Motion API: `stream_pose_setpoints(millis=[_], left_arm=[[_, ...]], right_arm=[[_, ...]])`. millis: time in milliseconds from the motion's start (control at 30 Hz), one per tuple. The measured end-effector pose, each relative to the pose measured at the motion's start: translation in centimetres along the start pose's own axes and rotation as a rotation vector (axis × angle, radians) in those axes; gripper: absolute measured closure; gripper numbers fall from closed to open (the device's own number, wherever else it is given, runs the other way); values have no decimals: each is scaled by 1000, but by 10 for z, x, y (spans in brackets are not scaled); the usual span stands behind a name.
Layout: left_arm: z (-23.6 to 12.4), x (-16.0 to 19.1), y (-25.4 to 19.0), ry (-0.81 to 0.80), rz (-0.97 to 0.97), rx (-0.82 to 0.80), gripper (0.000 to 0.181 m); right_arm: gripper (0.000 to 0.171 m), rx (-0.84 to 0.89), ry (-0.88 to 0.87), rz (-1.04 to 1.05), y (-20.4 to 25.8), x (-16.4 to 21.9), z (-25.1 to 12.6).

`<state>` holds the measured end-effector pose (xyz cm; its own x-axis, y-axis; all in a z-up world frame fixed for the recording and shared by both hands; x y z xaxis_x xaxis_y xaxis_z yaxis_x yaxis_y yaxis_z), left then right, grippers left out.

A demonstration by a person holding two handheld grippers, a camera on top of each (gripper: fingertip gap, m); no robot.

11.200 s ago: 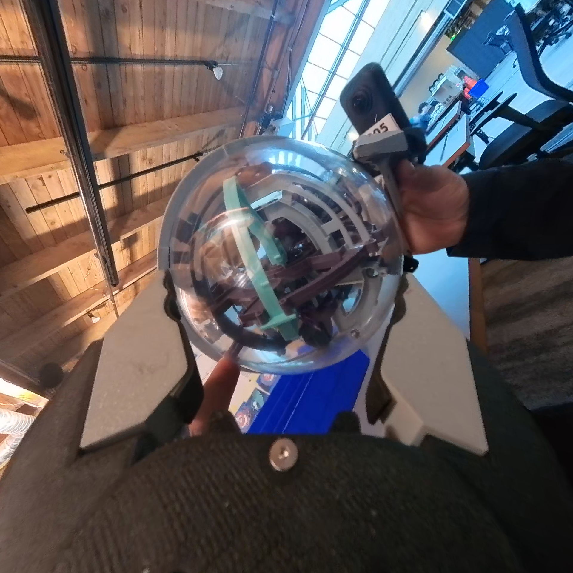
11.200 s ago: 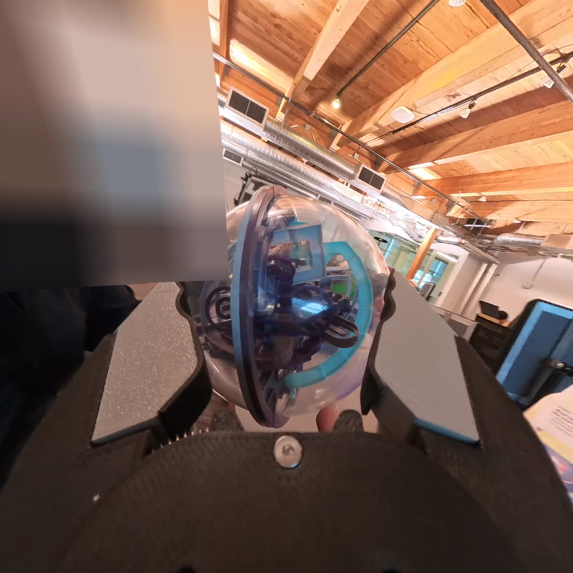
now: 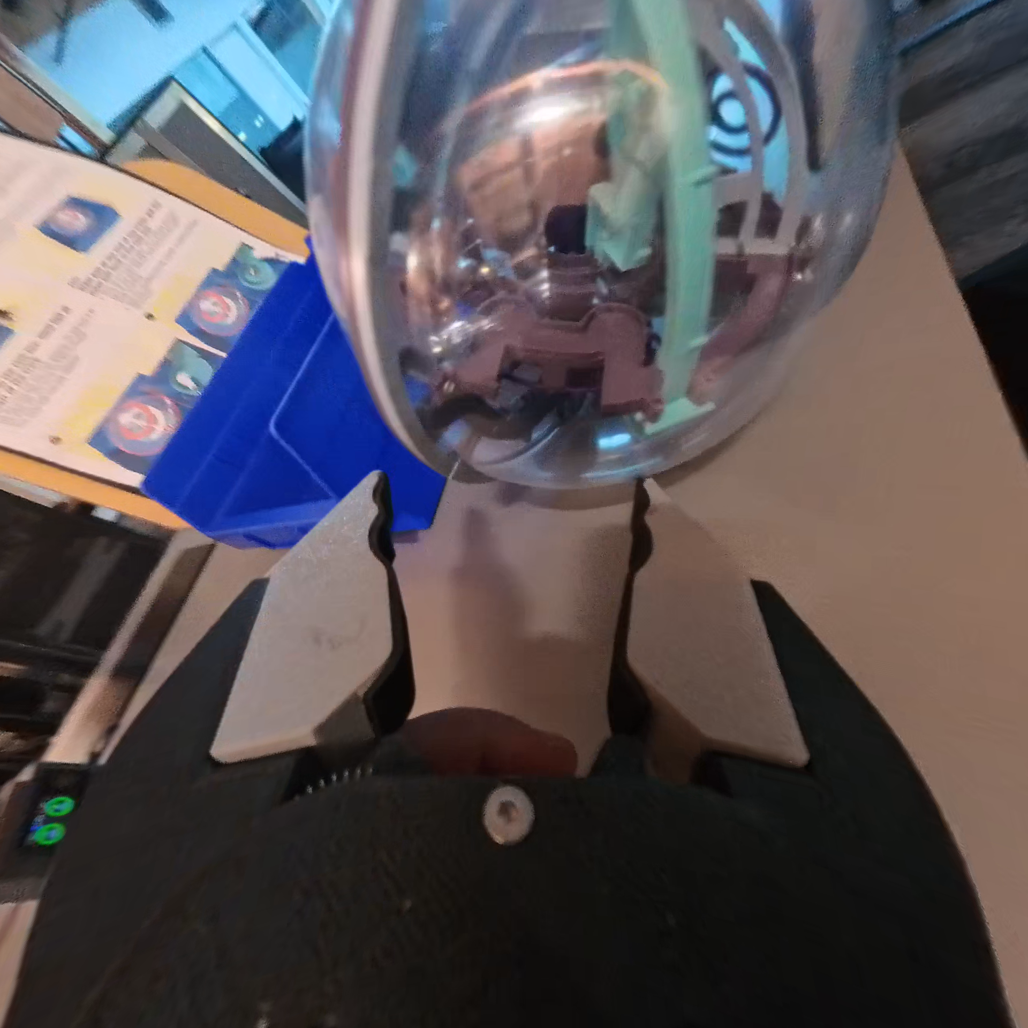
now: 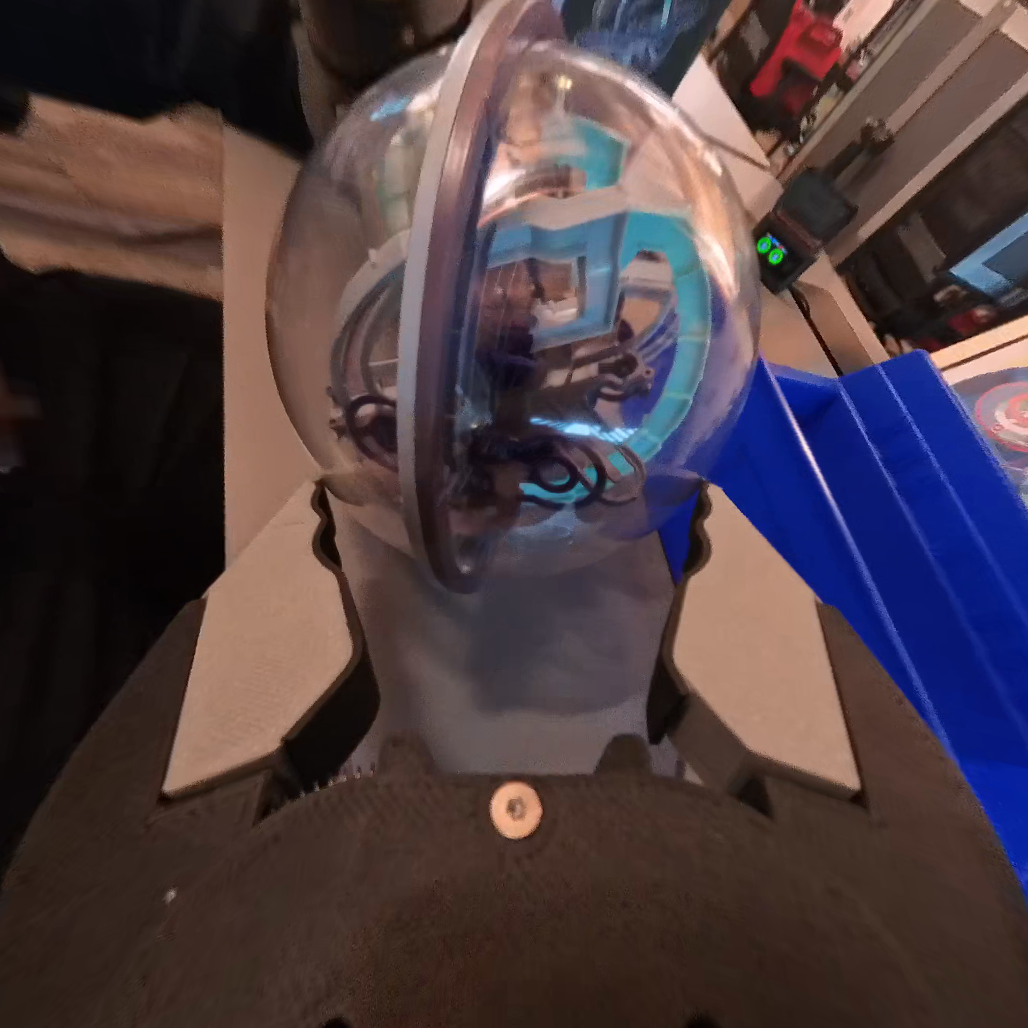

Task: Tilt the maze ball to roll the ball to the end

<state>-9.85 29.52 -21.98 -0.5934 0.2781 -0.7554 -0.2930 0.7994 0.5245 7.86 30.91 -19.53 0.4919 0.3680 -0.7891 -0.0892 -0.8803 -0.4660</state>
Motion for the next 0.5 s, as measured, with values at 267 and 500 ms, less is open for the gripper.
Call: stream_pose_setpoints(millis=[267,500], left_arm=[[-14,-3,-5,-52,-94,77,79],[-37,-18,-11,-91,-68,90,79]], right_arm=[[82,97,33,-102,4,-11,-12],[94,64,-97,-65,8,-28,-21]])
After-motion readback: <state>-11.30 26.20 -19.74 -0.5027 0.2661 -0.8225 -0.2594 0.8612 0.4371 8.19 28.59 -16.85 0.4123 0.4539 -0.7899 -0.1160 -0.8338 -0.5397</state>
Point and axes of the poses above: each gripper's, where its closed fingertips meet, z out along the fingers, x out of its underside, y = z × x across the jaws, the point moved 5 cm from there along -z, back along the fingers, and after that the axes turned 8 degrees about x, right-handed, at the moved point
